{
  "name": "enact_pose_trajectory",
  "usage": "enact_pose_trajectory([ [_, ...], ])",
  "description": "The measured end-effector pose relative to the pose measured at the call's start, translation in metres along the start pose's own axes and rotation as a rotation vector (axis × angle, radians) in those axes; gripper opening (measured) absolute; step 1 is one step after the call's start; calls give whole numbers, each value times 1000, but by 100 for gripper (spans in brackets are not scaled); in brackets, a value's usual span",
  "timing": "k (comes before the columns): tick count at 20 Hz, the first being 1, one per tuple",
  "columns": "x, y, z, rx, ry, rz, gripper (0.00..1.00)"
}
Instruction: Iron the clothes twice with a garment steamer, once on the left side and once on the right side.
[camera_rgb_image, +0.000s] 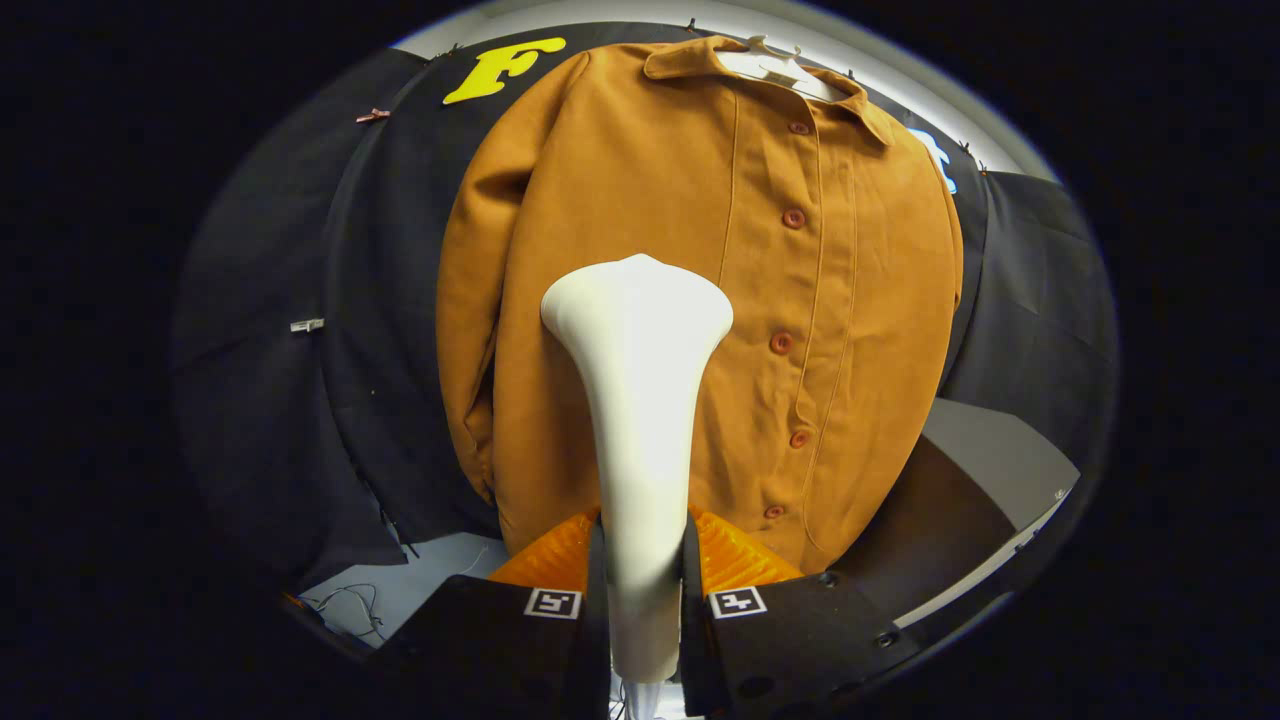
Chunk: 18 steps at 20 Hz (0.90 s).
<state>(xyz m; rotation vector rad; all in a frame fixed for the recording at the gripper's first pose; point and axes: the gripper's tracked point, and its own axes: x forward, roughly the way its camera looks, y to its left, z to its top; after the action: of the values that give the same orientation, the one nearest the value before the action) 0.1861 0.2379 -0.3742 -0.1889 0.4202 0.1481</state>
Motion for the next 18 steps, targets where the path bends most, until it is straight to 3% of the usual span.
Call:
enact_pose_trajectory([
  [10,-12,-15,-57,10,97,22,32],
  [18,-67,-72,-12,80,-2,8,32],
])
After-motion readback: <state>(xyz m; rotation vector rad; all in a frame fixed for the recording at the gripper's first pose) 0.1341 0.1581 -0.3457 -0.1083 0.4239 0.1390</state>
